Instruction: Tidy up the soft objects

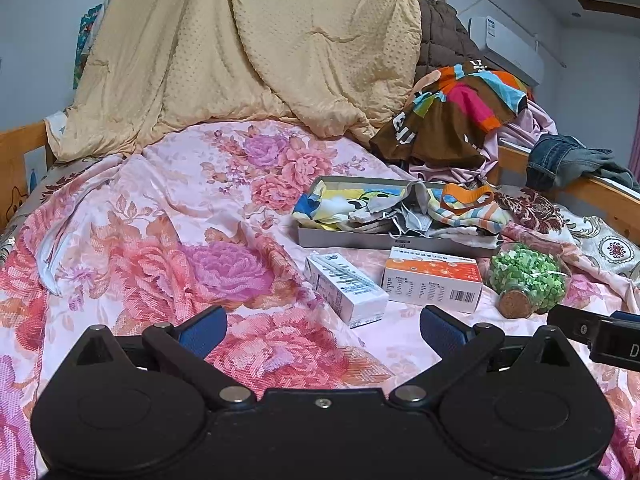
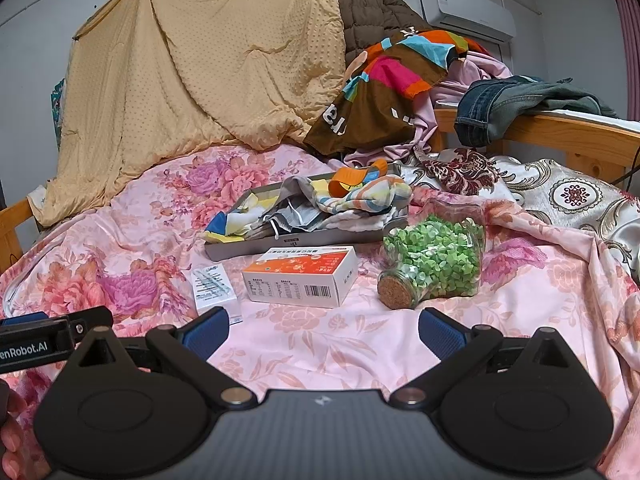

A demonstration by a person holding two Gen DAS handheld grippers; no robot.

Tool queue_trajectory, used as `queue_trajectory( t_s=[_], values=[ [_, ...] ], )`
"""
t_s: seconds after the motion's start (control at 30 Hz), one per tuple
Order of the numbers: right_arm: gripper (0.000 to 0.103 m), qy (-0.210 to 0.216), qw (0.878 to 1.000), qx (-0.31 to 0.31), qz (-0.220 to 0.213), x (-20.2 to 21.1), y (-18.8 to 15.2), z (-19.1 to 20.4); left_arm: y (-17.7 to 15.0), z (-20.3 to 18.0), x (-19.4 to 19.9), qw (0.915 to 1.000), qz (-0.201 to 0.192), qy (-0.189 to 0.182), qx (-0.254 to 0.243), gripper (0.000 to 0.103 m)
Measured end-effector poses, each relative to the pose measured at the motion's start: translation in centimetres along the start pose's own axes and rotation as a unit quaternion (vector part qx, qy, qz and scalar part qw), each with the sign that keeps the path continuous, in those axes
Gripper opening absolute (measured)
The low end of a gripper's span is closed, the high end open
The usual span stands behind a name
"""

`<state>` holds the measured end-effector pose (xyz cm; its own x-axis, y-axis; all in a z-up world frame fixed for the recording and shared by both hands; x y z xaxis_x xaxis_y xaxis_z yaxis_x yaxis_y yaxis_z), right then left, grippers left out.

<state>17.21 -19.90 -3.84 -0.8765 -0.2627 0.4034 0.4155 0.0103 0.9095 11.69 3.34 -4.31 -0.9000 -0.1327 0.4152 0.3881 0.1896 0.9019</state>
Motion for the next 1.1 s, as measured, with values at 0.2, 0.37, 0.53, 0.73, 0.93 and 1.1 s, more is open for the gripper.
queue_trajectory(
  t_s=[0.2, 0.37, 0.53, 0.73, 0.93, 1.1],
  values=[
    [0.103, 0.000, 1.000, 0.000, 0.000, 0.01, 0.05, -0.03, -0.02, 0.04, 0.02, 1.0000, 0.000, 0.000, 0.001, 0.102],
    [0.103, 0.000, 1.000, 0.000, 0.001, 0.01, 0.05, -0.04, -0.07, 0.04, 0.02, 1.0000, 0.001, 0.000, 0.001, 0.102],
    [0.103, 0.000, 1.000, 0.000, 0.002, 0.00, 0.04, -0.03, -0.18, 0.16, 0.04, 1.0000, 0.004, 0.000, 0.004, 0.102],
    [0.103, 0.000, 1.000, 0.001, 0.002, -0.04, -0.14, 0.02, -0.39, 0.27, 0.11, 1.0000, 0.007, 0.002, 0.006, 0.102],
    [0.103, -0.001, 1.000, 0.002, 0.003, -0.06, -0.11, 0.05, -0.32, 0.32, 0.07, 1.0000, 0.005, 0.003, 0.003, 0.102],
    [0.103, -0.001, 1.000, 0.001, 0.004, -0.07, -0.28, 0.07, -0.21, 0.29, -0.04, 0.9998, 0.018, -0.006, 0.005, 0.102]
  ],
)
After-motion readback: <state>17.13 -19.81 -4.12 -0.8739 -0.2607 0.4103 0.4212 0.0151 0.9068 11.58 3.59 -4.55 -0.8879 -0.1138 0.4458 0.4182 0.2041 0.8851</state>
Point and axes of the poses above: each gripper's, at about its wrist camera, not at the fingertips, and x roughly against the way its jaws point, z to its left, y to its top, the point moved 6 cm from there along -x, roughly the way its jaws point, and after that the axes turned 2 degrees about -y, right-handed, at the moved point
